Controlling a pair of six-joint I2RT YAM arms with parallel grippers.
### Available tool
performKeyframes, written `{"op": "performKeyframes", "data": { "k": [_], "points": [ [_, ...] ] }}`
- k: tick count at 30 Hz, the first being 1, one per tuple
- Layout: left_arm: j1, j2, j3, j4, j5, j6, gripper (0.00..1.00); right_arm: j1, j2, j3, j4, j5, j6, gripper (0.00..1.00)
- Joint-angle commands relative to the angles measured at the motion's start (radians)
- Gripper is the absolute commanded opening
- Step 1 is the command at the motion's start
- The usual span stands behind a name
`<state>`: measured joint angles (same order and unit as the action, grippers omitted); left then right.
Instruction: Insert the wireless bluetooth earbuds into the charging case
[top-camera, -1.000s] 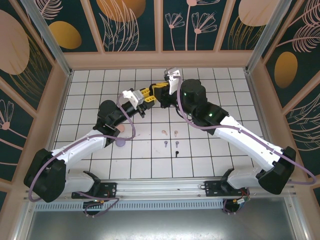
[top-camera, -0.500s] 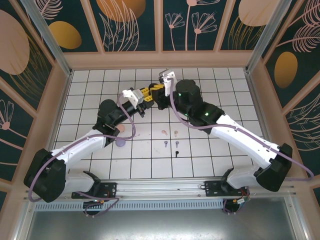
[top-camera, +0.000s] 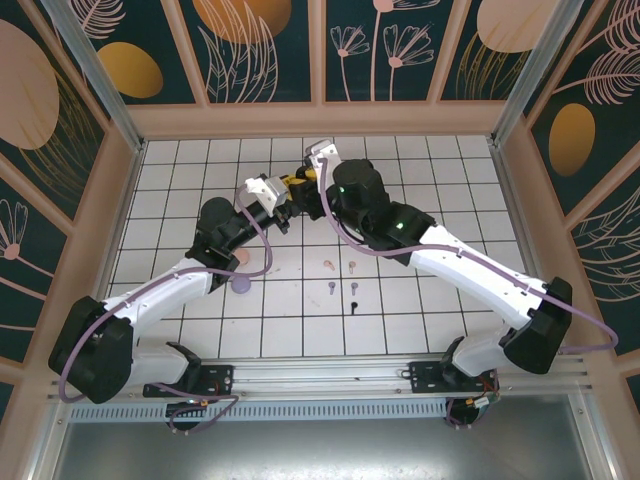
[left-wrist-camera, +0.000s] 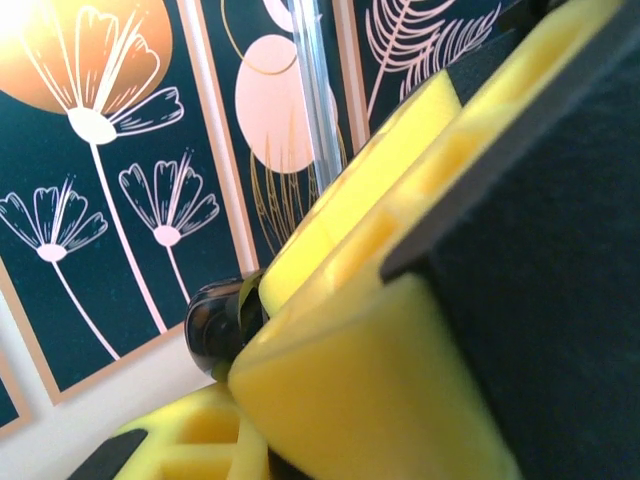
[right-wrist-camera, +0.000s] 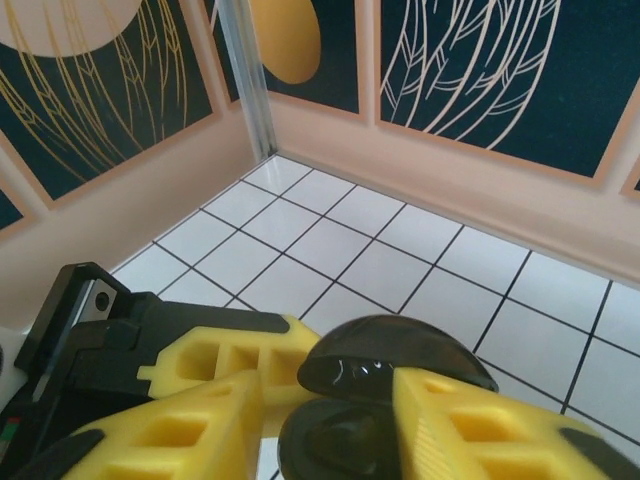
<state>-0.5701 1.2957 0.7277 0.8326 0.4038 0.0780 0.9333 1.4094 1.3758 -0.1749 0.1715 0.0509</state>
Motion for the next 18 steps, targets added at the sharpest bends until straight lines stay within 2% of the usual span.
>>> {"op": "performKeyframes", "data": {
  "k": [1, 3, 8, 18],
  "points": [
    [-0.019, -0.001, 0.030, 0.085, 0.035, -0.005, 0.00, 0.007, 0.021, 0.034, -0.051, -0.015, 0.023, 0.43],
    [-0.018, 0.000, 0.029, 0.084, 0.032, -0.005, 0.00, 0.005, 0.015, 0.041, -0.053, -0.010, 0.035, 0.46],
    [-0.019, 0.005, 0.027, 0.091, 0.027, -0.011, 0.00, -0.009, 0.002, 0.074, -0.071, 0.001, 0.081, 0.62],
    [-0.018, 0.020, 0.010, 0.135, 0.026, -0.040, 0.00, -0.064, -0.055, 0.158, -0.105, -0.027, 0.195, 0.78]
  ]
}}
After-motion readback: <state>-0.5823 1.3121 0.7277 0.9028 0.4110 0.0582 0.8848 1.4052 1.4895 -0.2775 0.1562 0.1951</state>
